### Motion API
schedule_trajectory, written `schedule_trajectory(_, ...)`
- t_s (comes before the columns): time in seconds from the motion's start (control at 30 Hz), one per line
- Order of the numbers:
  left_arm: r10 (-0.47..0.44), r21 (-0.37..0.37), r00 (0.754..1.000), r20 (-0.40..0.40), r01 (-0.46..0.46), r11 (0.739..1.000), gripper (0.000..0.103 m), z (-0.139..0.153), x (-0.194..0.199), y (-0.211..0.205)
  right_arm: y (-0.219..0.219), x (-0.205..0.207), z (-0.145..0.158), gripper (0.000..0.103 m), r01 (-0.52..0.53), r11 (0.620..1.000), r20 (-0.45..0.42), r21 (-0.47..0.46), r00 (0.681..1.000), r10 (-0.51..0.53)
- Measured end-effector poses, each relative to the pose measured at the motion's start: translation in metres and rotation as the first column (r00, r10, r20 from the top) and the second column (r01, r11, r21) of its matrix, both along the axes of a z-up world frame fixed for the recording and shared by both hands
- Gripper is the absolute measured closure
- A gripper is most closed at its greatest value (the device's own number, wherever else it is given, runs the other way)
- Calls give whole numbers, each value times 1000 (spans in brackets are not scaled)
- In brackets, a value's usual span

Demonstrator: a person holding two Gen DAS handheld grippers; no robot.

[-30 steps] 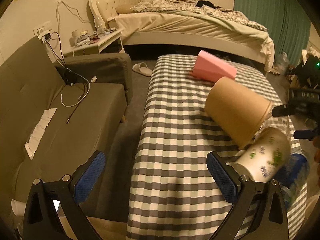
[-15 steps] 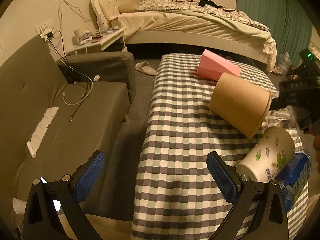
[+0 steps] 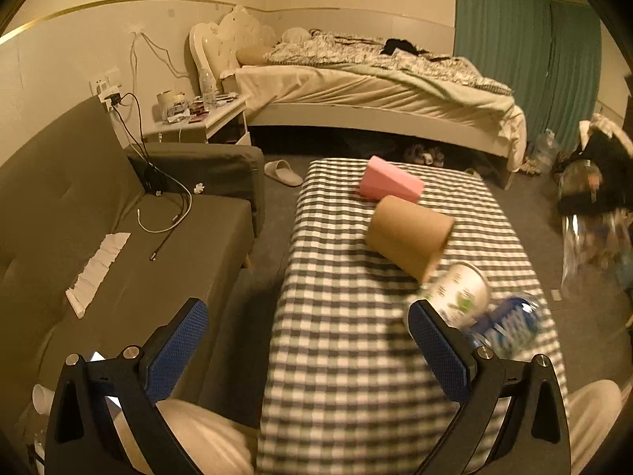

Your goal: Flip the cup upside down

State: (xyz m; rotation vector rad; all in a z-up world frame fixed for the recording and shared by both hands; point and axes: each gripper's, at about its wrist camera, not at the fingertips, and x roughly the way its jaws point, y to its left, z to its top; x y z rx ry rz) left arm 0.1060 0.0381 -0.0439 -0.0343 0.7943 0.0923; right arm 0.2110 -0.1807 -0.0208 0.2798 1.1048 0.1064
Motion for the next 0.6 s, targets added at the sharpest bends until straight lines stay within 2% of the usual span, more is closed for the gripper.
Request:
schedule_trajectory(0.13, -18, 12, 1000, 7, 18, 1000, 0, 4, -30, -4, 6, -53, -5, 32, -35, 999, -8, -39, 999, 35)
schedule_trajectory(0.33, -35, 32, 999, -28, 36, 999, 0, -8, -68, -7, 25, -113, -44, 33, -97, 994, -64, -57, 994, 93)
schedule_trajectory(0.6, -12, 23, 997, -80, 14, 1000, 0, -31, -79, 4, 50, -127, -101, 33, -155, 985, -152, -79, 978, 142)
